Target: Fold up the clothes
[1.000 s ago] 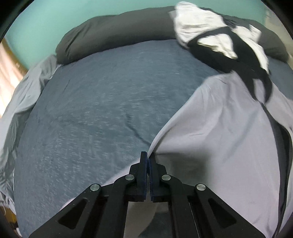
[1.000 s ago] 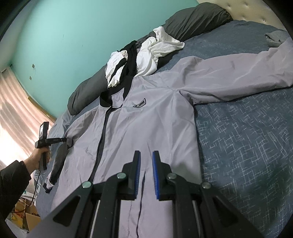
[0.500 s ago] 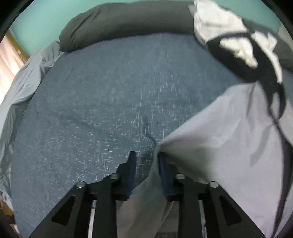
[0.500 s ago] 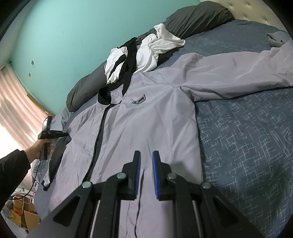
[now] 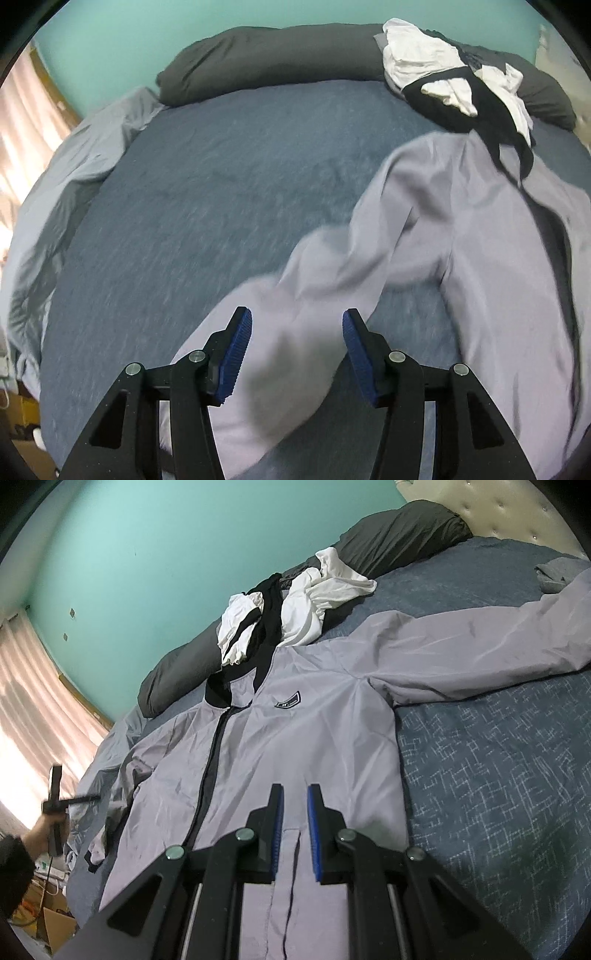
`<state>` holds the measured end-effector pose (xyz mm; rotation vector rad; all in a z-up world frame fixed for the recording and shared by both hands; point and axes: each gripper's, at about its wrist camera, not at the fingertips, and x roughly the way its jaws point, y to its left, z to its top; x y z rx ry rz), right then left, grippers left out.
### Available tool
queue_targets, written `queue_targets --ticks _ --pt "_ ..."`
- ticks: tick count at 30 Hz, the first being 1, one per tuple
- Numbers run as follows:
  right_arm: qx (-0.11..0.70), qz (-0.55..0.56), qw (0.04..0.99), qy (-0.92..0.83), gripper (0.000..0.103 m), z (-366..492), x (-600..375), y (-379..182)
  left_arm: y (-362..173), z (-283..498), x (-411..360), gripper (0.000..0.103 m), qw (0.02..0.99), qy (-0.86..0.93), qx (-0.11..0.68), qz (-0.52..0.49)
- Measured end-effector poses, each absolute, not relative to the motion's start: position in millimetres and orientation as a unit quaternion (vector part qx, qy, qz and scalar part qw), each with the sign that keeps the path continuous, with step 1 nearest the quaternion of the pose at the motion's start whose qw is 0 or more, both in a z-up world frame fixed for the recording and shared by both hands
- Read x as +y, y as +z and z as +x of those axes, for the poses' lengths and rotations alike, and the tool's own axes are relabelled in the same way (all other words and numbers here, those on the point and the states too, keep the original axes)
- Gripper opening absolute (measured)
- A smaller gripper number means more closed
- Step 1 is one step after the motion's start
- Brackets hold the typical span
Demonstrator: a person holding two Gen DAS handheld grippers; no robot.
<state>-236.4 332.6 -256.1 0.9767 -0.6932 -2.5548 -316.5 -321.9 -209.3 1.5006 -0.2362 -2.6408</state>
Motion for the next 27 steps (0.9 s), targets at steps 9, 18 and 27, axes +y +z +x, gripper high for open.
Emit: queue_targets --ticks 9,18,27 --pt "-0.247 0.346 0.157 -0.891 0.012 -235.6 329.6 -258.6 -256.1 -247.9 -352.3 0.055 0.07 -0.844 -0.098 0.523" --pt "-0.243 0.349 0.156 -0.891 0.012 -235.5 328.8 -260.9 -289.7 -235.5 -354.5 0.055 0.082 -0.837 -0.122 0.527" --pt "-0.262 0.351 0.153 -0.886 0.012 -236.7 334.0 -262.2 -288.4 -253.3 -354.0 0.001 0.082 -0.828 -0.136 0.538"
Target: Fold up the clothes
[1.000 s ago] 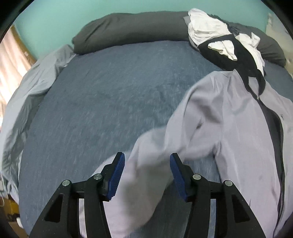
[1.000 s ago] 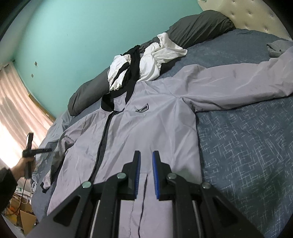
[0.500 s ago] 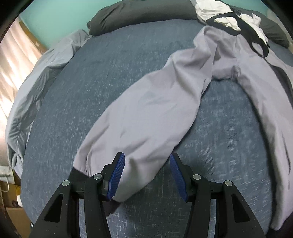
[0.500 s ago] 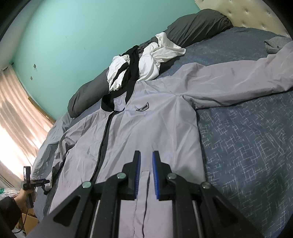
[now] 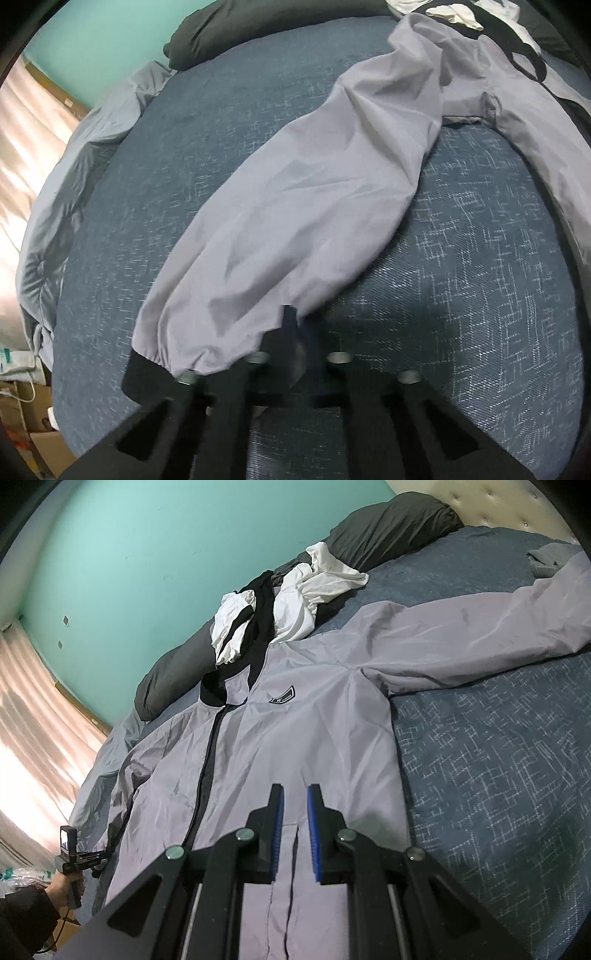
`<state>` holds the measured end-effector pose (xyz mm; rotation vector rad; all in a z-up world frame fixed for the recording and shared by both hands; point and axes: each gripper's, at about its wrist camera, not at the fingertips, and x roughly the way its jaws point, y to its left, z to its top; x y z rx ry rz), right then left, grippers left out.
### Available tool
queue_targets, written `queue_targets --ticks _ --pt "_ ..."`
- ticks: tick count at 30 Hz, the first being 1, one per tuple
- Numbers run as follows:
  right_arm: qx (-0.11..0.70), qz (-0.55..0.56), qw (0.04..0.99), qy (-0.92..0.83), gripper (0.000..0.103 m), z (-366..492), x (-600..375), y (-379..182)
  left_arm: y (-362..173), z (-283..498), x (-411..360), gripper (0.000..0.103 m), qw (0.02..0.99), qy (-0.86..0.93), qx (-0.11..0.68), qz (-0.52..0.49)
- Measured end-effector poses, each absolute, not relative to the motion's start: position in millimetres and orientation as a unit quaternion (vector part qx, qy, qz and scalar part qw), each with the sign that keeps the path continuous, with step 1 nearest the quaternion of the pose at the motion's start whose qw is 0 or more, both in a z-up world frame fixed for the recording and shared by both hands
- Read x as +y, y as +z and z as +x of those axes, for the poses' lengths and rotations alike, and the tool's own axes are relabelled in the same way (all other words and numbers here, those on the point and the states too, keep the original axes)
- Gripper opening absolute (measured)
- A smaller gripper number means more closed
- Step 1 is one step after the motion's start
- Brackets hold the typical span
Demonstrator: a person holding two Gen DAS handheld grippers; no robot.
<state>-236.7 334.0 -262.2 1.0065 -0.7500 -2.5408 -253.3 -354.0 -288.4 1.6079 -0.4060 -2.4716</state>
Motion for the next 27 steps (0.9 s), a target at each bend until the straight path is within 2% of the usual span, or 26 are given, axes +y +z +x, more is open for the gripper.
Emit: queue_targets --ticks 9,14,18,25,27 --pt "-0.272 0.344 0.16 -0.884 0.012 -235.4 337.5 -256.9 -202.4 -241.1 -377.4 0.001 0.036 -0.849 -0.068 0.523" --pt "-0.265 0.342 0.163 -0.886 0.012 -233.6 331.7 -254.1 -169.3 -252.8 -404.1 0.001 0.052 -0.852 -0.047 0.518" --pt "-0.253 0.344 0.158 -0.89 0.012 -232.7 328.4 -254.0 -171.4 -275.9 -431.5 0.001 0.062 -0.84 -0.008 0.539" --pt "-0.227 0.345 0.14 -0.9 0.012 -232.5 324.8 -253.6 -209.4 -314.7 -477.1 0.004 0.142 -0.822 -0.022 0.552" --pt "-0.221 0.344 0.138 -0.902 0.012 -233.7 322.5 -253.6 -217.2 -325.4 -481.7 0.009 0.16 -0.822 -0.033 0.546"
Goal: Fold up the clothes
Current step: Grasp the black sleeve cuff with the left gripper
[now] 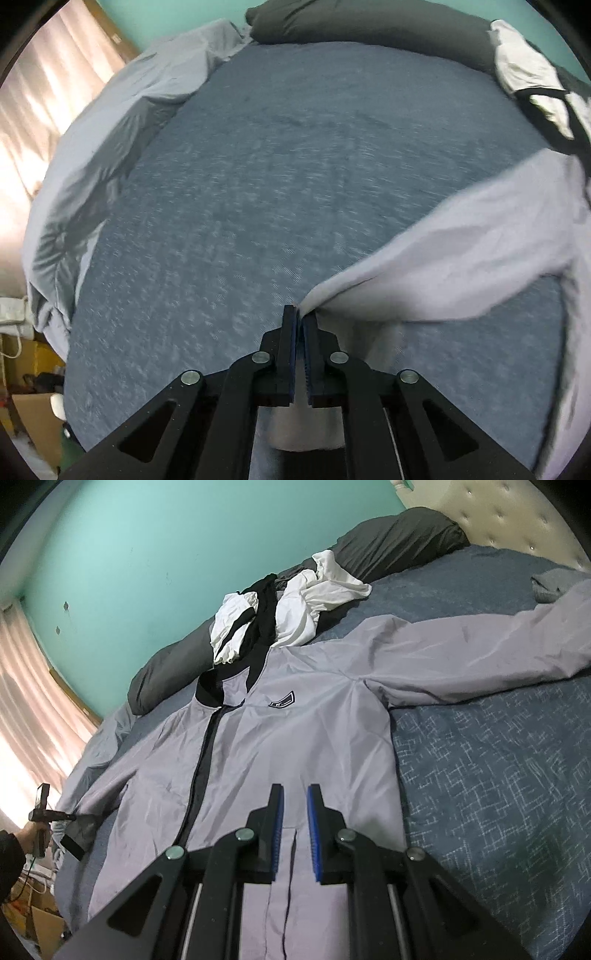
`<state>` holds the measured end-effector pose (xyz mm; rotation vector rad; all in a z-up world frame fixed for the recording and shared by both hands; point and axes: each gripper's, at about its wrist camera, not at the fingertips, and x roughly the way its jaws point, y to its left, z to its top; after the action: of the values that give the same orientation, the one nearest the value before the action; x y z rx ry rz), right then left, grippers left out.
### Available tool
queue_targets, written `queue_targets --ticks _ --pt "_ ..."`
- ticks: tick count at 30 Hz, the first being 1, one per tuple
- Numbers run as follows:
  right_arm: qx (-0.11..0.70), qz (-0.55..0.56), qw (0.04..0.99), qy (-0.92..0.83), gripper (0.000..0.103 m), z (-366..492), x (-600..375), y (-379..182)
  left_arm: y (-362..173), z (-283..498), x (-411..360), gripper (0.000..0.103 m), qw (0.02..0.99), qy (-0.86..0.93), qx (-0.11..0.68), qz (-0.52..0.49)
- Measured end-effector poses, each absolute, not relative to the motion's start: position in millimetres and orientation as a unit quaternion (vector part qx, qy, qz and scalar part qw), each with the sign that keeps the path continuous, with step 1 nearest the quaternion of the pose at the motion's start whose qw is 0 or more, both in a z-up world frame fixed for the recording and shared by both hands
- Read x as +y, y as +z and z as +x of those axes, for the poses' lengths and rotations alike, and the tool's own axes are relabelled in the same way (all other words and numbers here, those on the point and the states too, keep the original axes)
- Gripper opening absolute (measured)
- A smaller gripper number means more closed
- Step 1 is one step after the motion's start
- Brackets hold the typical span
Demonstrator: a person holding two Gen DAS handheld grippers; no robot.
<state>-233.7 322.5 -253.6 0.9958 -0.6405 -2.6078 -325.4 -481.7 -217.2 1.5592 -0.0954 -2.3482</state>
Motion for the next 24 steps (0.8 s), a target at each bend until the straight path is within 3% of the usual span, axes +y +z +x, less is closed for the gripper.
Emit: queue_targets --ticks 4,6,11,17,19,21,24 --pt "-0.214 0.346 0.134 -0.904 0.012 -235.2 319.5 -255.1 -221.9 -347.3 -479.1 0.017 0.194 -0.827 -0.078 0.522" --pt "-0.212 0.348 0.131 -0.904 0.012 -235.6 319.1 -257.2 -218.9 -352.9 -477.7 0.028 0.21 -0.829 -0.095 0.51" --pt "-0.219 0.353 0.131 -0.9 0.012 -236.1 319.2 -260.8 -205.5 -347.6 -497.0 0.038 0.244 -0.822 -0.103 0.505" --pt "-0.227 0.344 0.142 -0.9 0.012 -231.6 317.1 -252.5 -191.1 -302.6 -511.9 0.039 0.239 -0.834 -0.031 0.497" --pt "-0.228 0.341 0.144 -0.901 0.012 -230.6 316.2 -249.3 -199.7 -289.3 -512.7 0.043 0.222 -0.836 0.006 0.502" --pt "-0.231 0.338 0.144 -0.901 0.012 -229.3 316.7 -247.1 -209.7 -276.2 -517.9 0.057 0.215 -0.837 0.042 0.501" --pt "-0.24 0.337 0.143 -0.899 0.012 -227.4 318.0 -245.1 -230.9 -253.2 -528.4 0.066 0.217 -0.828 0.11 0.505"
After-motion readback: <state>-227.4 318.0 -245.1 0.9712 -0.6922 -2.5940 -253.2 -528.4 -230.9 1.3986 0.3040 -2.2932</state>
